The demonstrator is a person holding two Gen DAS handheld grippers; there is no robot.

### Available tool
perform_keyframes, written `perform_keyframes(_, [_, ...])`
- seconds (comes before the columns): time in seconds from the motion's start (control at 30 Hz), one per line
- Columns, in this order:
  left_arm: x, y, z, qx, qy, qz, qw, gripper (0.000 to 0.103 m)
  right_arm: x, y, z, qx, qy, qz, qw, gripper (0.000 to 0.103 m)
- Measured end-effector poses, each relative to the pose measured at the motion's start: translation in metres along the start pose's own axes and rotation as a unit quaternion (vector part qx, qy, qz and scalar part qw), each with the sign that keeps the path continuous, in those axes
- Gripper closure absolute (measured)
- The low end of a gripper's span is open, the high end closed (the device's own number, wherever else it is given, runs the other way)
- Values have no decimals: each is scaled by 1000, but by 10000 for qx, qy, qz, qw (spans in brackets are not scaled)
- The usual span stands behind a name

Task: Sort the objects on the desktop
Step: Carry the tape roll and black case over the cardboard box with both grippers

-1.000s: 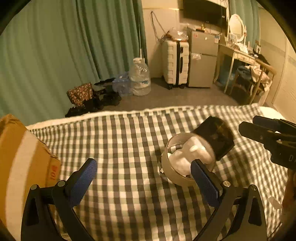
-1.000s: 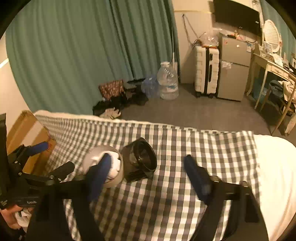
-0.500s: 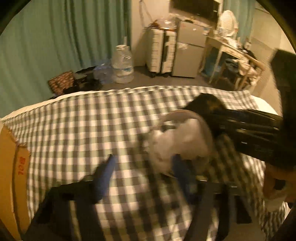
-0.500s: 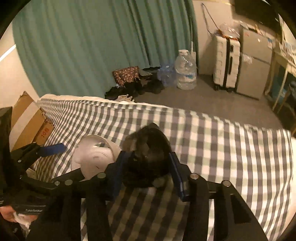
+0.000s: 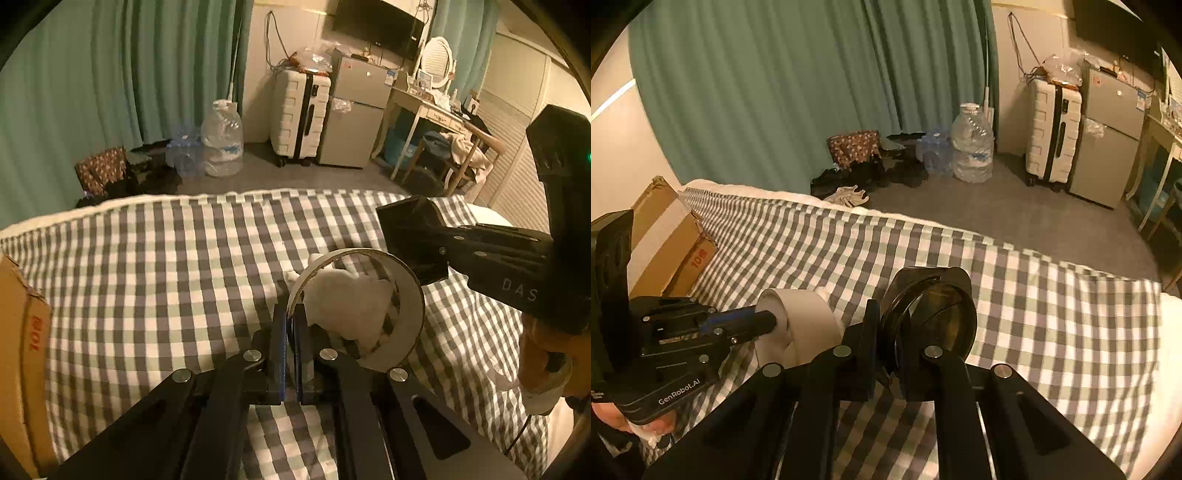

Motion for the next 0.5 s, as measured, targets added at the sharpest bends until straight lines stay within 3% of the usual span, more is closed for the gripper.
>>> perform_keyframes(0.5, [9,106,7,431,-165,837,9954,101,0,88,-35,-361,-78,661,9971,95])
Point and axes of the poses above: each gripper's, at about its wrist camera, not at the fingertips, and y roughly against the way its jaws point, z to its right, x to its top, the point moved 2 cm from there along -y, roughly the way its jaws point, and after that the axes turned 11 degrees about -z, right-handed, at the moved point
